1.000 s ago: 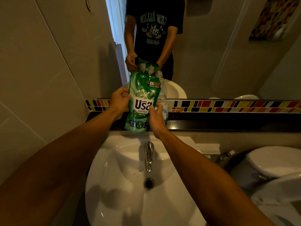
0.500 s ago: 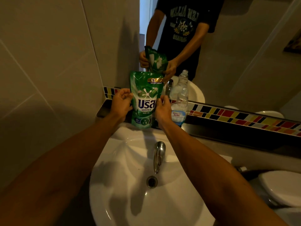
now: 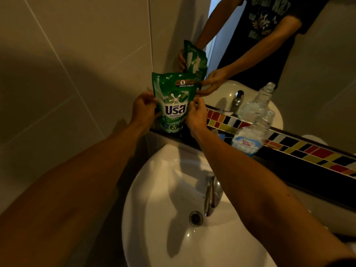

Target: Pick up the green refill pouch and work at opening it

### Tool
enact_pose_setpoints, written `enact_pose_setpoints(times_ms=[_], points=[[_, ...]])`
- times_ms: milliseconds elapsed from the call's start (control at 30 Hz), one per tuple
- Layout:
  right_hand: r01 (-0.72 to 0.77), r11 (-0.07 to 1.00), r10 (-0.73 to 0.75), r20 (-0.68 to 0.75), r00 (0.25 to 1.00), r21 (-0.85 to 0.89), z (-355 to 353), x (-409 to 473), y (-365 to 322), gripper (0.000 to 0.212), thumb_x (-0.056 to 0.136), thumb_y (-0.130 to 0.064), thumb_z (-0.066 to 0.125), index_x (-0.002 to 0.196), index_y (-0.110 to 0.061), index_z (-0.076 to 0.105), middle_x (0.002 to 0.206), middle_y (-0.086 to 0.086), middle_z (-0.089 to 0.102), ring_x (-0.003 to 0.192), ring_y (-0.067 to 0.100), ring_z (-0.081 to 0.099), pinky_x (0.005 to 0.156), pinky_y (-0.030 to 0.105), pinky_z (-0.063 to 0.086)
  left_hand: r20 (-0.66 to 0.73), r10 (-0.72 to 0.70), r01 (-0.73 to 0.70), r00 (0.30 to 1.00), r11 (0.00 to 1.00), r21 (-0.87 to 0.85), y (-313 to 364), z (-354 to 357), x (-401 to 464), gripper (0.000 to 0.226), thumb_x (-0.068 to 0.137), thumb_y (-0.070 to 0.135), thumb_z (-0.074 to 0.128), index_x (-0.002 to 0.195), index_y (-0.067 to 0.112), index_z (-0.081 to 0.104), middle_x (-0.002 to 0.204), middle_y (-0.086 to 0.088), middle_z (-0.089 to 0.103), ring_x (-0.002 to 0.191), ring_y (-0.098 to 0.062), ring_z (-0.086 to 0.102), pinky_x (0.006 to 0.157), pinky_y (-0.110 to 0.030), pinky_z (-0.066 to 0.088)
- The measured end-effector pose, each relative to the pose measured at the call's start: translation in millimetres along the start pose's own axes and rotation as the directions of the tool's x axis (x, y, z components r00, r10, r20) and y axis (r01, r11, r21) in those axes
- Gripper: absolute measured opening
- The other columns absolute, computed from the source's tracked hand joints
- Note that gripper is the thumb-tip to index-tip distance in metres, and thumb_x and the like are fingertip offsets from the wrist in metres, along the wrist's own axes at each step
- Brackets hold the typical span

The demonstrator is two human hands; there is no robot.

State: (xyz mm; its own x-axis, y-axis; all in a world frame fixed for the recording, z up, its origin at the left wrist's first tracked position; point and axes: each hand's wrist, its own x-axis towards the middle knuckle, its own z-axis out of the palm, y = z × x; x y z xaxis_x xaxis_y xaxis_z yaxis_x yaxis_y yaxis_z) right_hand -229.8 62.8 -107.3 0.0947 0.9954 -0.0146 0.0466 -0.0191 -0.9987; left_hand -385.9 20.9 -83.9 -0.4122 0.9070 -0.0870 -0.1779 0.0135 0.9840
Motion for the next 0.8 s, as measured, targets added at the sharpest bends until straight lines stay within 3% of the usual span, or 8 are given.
enact_pose_setpoints(times_ms=[167, 267, 467, 567, 633, 800], points=[[0.032, 0.999, -0.031, 0.022, 0.999, -0.027, 21, 15, 10, 0.015, 0.110, -0.011, 0.040, 0.109, -0.013, 0.055, 0.100, 0.001, 0.066, 0.096, 0.017, 0.066, 0.092, 0.043, 0.059, -0.038, -0.010, 0.009, 0.999, 1.000, -0.024, -12, -10, 25, 0.018, 0.094, -0.004, 0.052, 0.100, 0.012, 0.059, 0.117, -0.022, 0.065, 0.105, -0.037, 0.068, 0.082, -0.044, 0.061], [0.050, 0.998, -0.049, 0.021, 0.999, -0.038, 28, 21, 15, 0.014, 0.110, -0.011, 0.041, 0.108, -0.012, 0.055, 0.100, 0.004, 0.066, 0.091, 0.014, 0.065, 0.082, 0.030, 0.057, -0.098, -0.021, 0.018, 0.995, 0.999, -0.031, -17, -13, 36, 0.022, 0.093, -0.005, 0.054, 0.096, 0.017, 0.059, 0.117, -0.021, 0.064, 0.105, -0.036, 0.068, 0.078, -0.042, 0.062], [0.033, 0.998, -0.034, -0.004, 0.999, -0.062, 33, 24, 18, 0.010, 0.110, -0.016, 0.044, 0.113, -0.013, 0.053, 0.101, 0.002, 0.063, 0.087, 0.009, 0.061, 0.072, 0.024, 0.049, -0.132, -0.010, 0.006, 0.991, 1.000, -0.029, -22, -12, 44, 0.027, 0.088, -0.007, 0.053, 0.100, 0.017, 0.059, 0.112, -0.015, 0.065, 0.104, -0.033, 0.068, 0.078, -0.045, 0.062], [-0.013, 0.999, 0.014, 0.038, 0.999, -0.041, 27, 18, 17, 0.022, 0.108, -0.015, 0.045, 0.129, -0.011, 0.049, 0.115, 0.005, 0.062, 0.102, 0.018, 0.063, 0.084, 0.032, 0.053, -0.219, 0.076, -0.056, 0.973, 0.994, 0.096, -19, -8, 40, 0.032, 0.083, -0.005, 0.057, 0.108, 0.013, 0.052, 0.105, -0.012, 0.062, 0.097, -0.026, 0.065, 0.082, -0.041, 0.059], [-0.025, 0.998, 0.029, 0.071, 0.997, -0.057, 18, 11, 18, 0.029, 0.108, -0.015, 0.046, 0.136, -0.012, 0.047, 0.120, 0.003, 0.060, 0.109, 0.019, 0.061, 0.092, 0.035, 0.053, -0.277, 0.138, -0.077, 0.951, 0.972, 0.221, -18, -4, 31, 0.034, 0.080, 0.002, 0.063, 0.106, 0.017, 0.047, 0.095, -0.002, 0.057, 0.082, -0.015, 0.060, 0.070, -0.032, 0.053], [-0.023, 0.996, 0.028, 0.050, 0.998, -0.092, -12, -18, 25, 0.036, 0.107, -0.016, 0.052, 0.143, -0.012, 0.048, 0.128, 0.006, 0.062, 0.119, 0.020, 0.059, 0.098, 0.036, 0.050, -0.249, 0.046, 0.040, 0.967, 0.944, 0.328, -27, 5, -2, 0.032, 0.085, 0.022, 0.070, 0.108, 0.022, 0.048, 0.088, 0.011, 0.056, 0.078, -0.006, 0.059, 0.056, -0.020, 0.045]])
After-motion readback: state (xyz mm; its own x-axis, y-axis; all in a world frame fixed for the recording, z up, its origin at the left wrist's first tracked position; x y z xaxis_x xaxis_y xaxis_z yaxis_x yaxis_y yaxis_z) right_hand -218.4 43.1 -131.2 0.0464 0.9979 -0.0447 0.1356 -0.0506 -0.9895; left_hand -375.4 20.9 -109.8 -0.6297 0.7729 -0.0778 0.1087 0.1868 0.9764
